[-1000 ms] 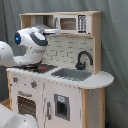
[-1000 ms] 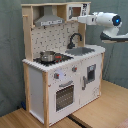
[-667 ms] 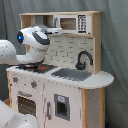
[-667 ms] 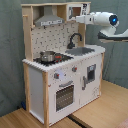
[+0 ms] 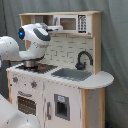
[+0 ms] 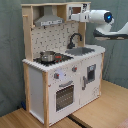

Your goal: Play with the kitchen

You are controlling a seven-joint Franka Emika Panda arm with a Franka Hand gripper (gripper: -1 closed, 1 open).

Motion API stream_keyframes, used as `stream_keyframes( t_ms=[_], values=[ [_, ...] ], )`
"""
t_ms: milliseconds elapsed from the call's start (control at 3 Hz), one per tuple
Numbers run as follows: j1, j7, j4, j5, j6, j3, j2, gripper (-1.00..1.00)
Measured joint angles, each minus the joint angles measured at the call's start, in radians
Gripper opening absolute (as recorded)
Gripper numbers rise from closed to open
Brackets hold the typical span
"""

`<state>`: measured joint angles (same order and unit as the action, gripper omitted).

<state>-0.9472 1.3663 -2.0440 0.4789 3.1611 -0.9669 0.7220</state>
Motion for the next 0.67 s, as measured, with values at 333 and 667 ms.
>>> stream_keyframes(
  t_ms=[333, 667],
  values=[
    [-0.058, -0.002, 0.05, 0.0, -0.014, -0.051, -0.039, 1.0],
    [-0.063, -0.007, 0.05, 0.0, -0.018, -0.057, -0.039, 1.0]
  ],
)
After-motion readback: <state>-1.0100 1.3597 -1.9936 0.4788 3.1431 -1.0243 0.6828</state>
